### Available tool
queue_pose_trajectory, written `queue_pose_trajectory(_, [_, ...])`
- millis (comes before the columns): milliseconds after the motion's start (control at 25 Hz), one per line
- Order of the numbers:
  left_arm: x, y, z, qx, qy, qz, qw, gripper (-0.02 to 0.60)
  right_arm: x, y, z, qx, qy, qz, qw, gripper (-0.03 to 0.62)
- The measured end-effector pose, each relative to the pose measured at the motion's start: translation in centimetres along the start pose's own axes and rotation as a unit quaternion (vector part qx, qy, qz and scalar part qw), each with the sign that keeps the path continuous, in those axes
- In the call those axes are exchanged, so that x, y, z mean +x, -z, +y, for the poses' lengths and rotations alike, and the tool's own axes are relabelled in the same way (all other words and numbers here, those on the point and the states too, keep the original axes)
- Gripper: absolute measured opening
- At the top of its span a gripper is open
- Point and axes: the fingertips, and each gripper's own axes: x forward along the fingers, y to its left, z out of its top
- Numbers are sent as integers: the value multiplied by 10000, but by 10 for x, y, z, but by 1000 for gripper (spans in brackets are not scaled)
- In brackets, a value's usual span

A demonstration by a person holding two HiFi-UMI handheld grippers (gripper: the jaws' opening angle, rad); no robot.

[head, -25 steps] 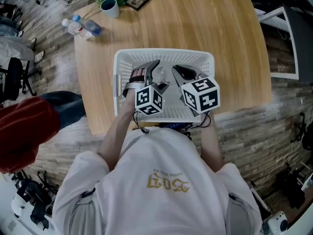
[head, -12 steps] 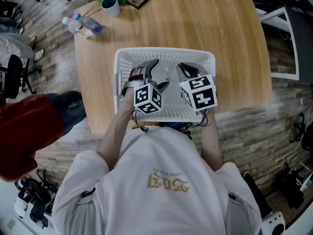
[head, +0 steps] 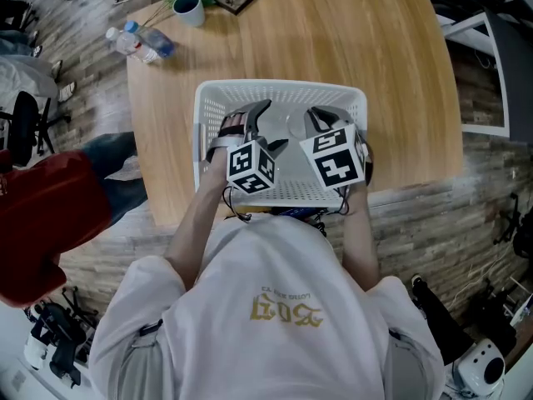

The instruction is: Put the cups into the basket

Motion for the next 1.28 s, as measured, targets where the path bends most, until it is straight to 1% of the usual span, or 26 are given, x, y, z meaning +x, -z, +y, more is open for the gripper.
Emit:
queue_pose_trajectory(240, [-2,1,2,-32,-45,40,10000,436,2,-3,2,-79,-13,-32,10000,35])
queue_pose_trajectory(480, [-3,-2,-4,-54,47,-18,10000,436,2,5,9,29,-185,30,9998,48])
queue_pose_trajectory(600, [-2,-3,-3,-60,53,-2,10000,437,1,3,8,64,-200,12,9998,48])
queue_pose_trajectory(720, [-7,-10,1,-66,28,-106,9999,437,-1,1,8,94,-235,19,9997,53])
queue_pose_trajectory(800, [-12,-12,5,-69,-24,-142,9999,436,-1,1,10,118,-285,36,9995,84])
queue_pose_trajectory(880, [-15,-13,8,-74,-75,-156,9998,436,-1,2,12,127,-308,37,9994,97])
queue_pose_trajectory(1120, [-26,-23,11,-102,-124,-337,9993,436,-5,4,12,230,-332,-30,9992,98])
queue_pose_trajectory(1280, [-32,-24,10,-119,-162,-325,9993,436,-11,6,12,225,-251,-89,9994,98])
